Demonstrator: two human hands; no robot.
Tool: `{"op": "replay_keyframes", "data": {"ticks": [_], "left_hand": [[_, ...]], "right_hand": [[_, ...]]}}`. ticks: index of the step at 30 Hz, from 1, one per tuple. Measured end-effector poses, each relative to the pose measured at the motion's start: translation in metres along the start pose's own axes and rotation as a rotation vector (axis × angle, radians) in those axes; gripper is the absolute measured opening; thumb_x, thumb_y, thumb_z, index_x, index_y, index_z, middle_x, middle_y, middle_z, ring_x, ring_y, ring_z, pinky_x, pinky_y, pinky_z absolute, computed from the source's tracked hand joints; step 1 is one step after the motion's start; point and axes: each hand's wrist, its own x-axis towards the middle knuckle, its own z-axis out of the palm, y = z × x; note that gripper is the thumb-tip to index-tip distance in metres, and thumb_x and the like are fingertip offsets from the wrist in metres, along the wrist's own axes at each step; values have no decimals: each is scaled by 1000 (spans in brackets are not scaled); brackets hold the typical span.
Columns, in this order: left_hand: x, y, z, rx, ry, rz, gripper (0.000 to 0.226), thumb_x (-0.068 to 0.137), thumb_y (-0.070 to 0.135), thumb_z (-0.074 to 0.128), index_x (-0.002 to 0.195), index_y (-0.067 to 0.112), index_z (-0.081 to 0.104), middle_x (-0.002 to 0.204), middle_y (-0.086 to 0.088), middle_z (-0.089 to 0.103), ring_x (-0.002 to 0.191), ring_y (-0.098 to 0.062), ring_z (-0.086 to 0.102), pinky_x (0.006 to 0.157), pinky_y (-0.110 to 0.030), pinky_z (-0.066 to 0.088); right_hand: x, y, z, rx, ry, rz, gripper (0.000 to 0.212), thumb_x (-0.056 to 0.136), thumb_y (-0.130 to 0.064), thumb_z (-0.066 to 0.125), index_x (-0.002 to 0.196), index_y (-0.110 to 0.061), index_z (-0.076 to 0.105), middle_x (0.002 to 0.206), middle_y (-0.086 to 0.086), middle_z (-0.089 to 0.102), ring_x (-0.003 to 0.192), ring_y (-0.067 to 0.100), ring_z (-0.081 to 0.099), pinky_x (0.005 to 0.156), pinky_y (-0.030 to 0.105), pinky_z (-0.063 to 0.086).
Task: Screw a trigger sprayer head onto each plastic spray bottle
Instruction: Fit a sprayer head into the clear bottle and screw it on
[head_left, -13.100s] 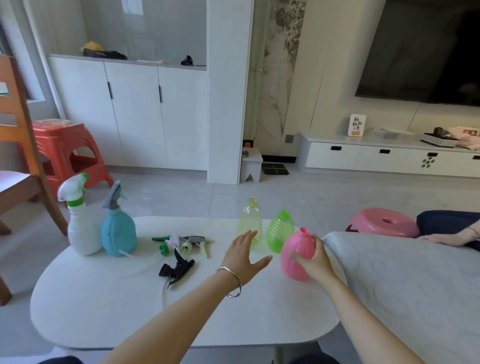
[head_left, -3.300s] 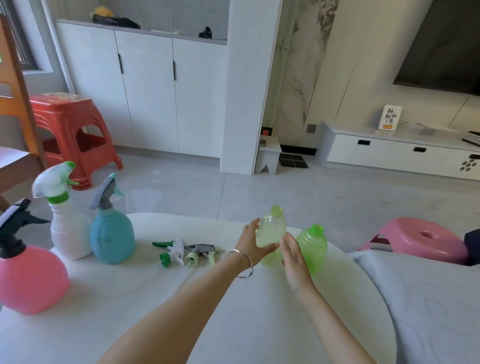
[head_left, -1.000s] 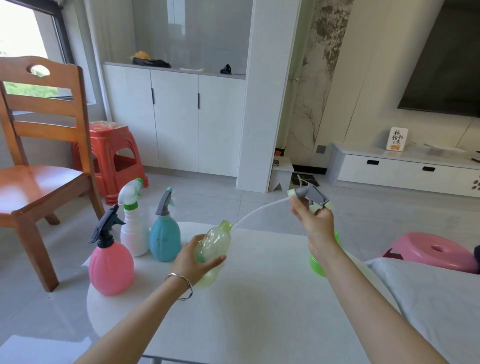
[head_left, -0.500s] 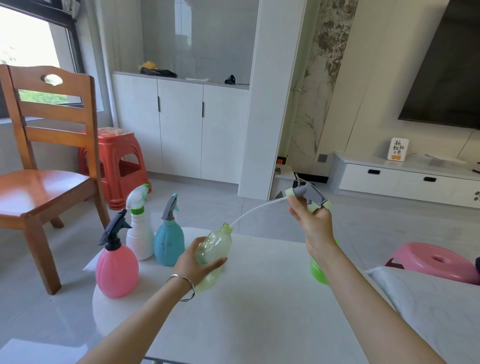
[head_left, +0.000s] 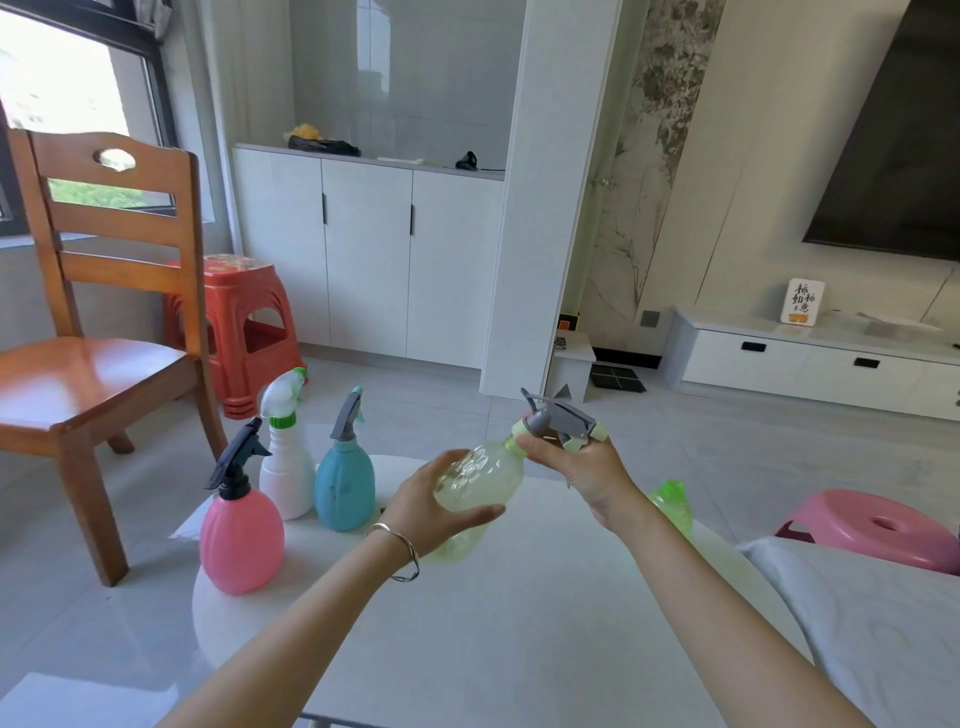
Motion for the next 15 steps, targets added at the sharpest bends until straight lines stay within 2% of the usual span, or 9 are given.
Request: {"op": "replay_keyframes", "data": {"ticks": [3,5,8,11,15], "left_hand": [[-2,1,-1,-16,-11,5,83,52,68,74,125,37,49,120,12,60,109,-9,57,95,-30,47],[-3,4,-4,-54,-14,1,82,52,66,76,124,37,51,119,13,61,108,-8,57,96,-29,47],[-4,10,-5,-153,-59,-31,79,50,64,76,121,35,56,112,15,65,101,1,61,87,-16,48],[-4,15,-7,-197,-94,-54,67,55,58,78,115,38,56,107,18,66,93,13,59,70,-1,44],[1,20,-13,-143,-121,-53,62,60,57,78,115,45,53,104,26,61,94,15,55,72,-4,40]], "right_hand": [[-1,-2,-4,-50,-69,13,14,76,-11,75,89,-12,70,85,-7,70,84,6,65,82,29,57],[-1,-2,-6,-62,-97,31,20,78,-14,75,96,-8,68,93,1,69,90,11,64,81,28,57],[0,-3,-6,0,-94,56,26,78,-14,74,103,-8,68,106,11,69,101,18,65,83,29,56],[2,-6,-5,-35,-90,25,27,77,-14,76,103,-12,69,103,3,71,101,14,66,87,29,55],[2,-4,-2,-2,-9,-7,28,70,-5,79,93,-19,71,93,-8,75,91,7,69,75,16,53]]}}
